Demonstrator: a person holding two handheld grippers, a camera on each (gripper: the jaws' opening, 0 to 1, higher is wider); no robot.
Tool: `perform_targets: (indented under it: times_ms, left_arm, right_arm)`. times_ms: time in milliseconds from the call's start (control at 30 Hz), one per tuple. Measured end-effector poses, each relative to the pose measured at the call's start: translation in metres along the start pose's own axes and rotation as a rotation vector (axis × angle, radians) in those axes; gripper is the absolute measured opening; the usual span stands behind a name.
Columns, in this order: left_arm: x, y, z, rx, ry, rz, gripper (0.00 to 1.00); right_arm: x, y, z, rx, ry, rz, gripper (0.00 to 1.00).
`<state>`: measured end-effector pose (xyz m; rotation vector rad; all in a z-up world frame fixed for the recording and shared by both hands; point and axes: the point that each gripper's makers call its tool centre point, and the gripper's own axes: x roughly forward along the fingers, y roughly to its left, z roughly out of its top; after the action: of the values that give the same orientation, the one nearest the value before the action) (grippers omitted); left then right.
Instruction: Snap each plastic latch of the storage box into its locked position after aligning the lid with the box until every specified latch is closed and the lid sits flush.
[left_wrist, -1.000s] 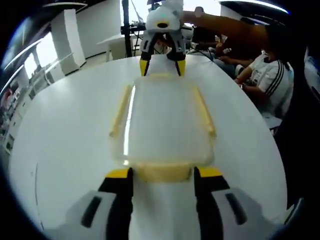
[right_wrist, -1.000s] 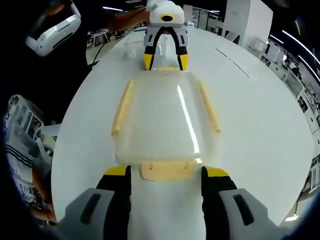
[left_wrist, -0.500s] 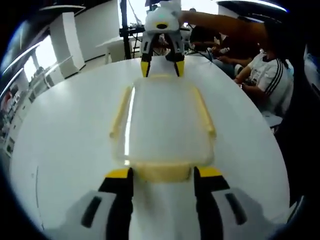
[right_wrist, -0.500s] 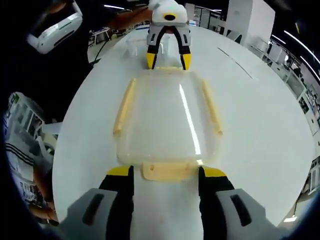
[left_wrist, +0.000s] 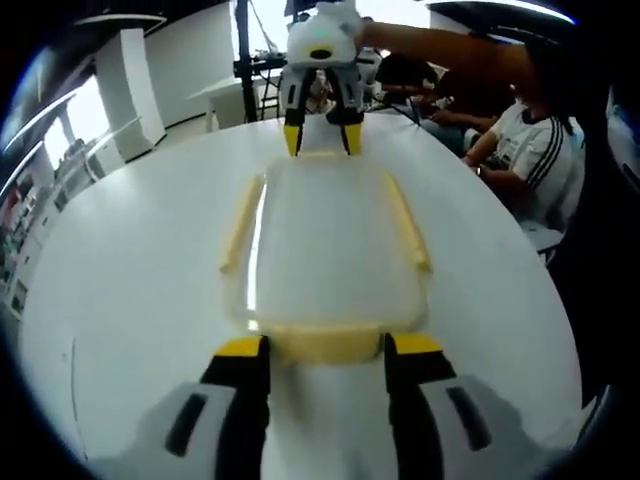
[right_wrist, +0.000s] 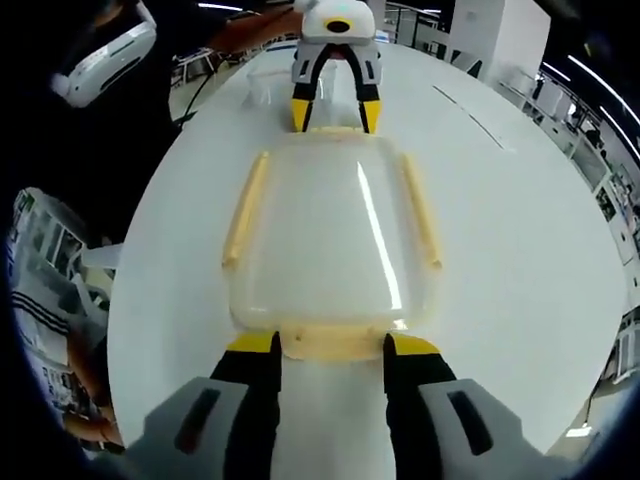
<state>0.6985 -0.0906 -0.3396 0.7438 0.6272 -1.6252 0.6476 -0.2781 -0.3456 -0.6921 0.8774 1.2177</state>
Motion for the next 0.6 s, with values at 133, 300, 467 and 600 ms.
perform_targets:
  times_ms: [133, 300, 467, 600]
  left_arm:
    - [0.0012, -0.0004, 0.0003, 0.004, -0.01, -0.004, 0.4]
    - [0.0024, -0.0013, 0.0021, 0.009, -0.022, -0.007, 0.4]
    - [0.0027, -0.0015, 0.0028, 0.012, -0.032, -0.012, 0.4]
    - [0.0028, -0.0011, 0.0032, 0.015, -0.038, -0.015, 0.4]
  right_arm:
    - [-0.0002, 0.0004, 0.0004, 0.009, 0.01, -0.004, 0.41]
    - [-0.0005, 0.0008, 0.0005, 0.012, 0.017, -0.007, 0.41]
    - [0.0002, 0.0048, 0.0007, 0.02, 0.027, -0.012, 0.4]
    - [-0.0001, 0.0055, -0.0001, 0.019, 0.014, -0.012, 0.4]
